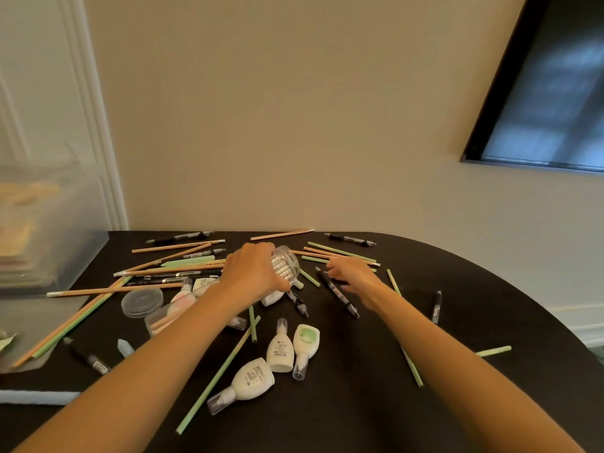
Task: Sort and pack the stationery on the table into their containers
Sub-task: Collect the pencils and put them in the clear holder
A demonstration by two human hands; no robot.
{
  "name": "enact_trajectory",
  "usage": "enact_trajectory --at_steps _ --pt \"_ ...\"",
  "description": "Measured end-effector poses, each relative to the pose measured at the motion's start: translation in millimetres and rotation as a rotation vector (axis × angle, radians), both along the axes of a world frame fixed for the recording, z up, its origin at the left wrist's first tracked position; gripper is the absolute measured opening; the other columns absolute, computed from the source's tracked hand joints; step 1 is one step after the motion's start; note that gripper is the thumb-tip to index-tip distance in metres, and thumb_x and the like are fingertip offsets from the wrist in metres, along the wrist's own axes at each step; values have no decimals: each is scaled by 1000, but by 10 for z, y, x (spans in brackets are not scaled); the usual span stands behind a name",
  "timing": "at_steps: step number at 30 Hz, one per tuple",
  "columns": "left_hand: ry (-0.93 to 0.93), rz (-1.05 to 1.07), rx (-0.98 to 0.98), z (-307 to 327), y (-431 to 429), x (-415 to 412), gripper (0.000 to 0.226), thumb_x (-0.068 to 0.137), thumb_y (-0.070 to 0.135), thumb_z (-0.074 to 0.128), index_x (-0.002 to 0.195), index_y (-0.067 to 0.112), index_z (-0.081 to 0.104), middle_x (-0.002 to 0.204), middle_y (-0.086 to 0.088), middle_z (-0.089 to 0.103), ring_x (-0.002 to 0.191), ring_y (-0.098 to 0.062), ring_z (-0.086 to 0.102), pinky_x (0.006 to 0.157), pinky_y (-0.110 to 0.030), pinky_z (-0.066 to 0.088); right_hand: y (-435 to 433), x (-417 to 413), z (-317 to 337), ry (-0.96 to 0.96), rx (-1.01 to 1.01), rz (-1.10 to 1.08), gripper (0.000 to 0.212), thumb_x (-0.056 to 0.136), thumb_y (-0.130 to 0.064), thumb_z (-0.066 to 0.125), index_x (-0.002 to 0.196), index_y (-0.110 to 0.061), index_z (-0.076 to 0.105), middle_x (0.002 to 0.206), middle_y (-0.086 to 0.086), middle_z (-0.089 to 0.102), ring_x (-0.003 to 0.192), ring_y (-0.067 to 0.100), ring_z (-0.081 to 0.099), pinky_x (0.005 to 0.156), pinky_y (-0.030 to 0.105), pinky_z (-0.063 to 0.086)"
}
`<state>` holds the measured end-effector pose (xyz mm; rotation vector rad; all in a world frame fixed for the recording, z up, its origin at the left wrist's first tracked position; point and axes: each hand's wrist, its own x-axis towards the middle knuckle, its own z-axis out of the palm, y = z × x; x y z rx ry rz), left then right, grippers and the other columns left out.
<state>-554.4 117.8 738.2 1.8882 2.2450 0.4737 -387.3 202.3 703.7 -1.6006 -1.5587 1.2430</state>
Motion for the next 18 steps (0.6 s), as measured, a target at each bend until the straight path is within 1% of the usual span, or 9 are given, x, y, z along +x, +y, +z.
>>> enact_trajectory --at_steps 1,2,3,5,8,13,15,18 --pt "-1 -1 -1 10 60 -3 69 72 45 73 130 19 46 124 -2 56 111 -20 53 89 -33 46 131 49 -50 -88 80 -26 29 97 -17 45 118 -1 58 115 17 61 95 17 52 98 40 43" --pt "-4 -3 5 17 115 -1 69 72 45 73 130 19 46 123 -2 56 111 -20 53 90 -34 46 243 99 -81 -207 167 -31 27 96 -14 46 116 -1 61 109 16 63 90 18 53 93 39 46" --pt "-4 -2 7 22 202 -9 69 72 45 74 130 19 46 123 -2 56 111 -20 53 91 -34 47 371 126 -101 -321 242 -26 27 96 -13 46 116 -2 62 108 14 64 89 19 56 89 36 48" --pt "3 -1 27 28 319 -26 67 71 44 75 127 19 48 121 -1 58 109 -20 54 91 -36 47 557 157 -111 -535 358 13 29 98 -13 43 118 -4 62 112 12 64 93 21 59 84 31 47" --pt "-1 8 73 27 432 -71 63 69 41 78 122 19 51 119 -1 57 107 -21 54 88 -36 47 794 133 -147 -760 423 109 29 98 -12 40 116 -6 62 113 13 64 99 24 60 89 35 49" --pt "4 9 72 -20 633 -153 60 68 38 79 117 19 52 114 0 57 102 -20 55 86 -35 48 1175 11 -328 -986 436 261 23 96 -12 47 114 -10 61 111 10 61 97 23 58 86 35 50" --pt "10 4 63 -45 695 -162 58 68 38 78 116 19 52 113 0 57 102 -19 55 87 -36 48 1257 -29 -370 -1044 426 299 22 95 -12 48 113 -10 61 112 11 59 97 24 58 85 35 49" --pt "8 -9 72 -63 760 -159 60 69 38 78 118 19 51 115 0 56 104 -20 55 90 -38 48 1334 -76 -359 -1077 434 310 21 94 -9 49 110 -7 62 111 11 56 98 26 57 85 36 48"
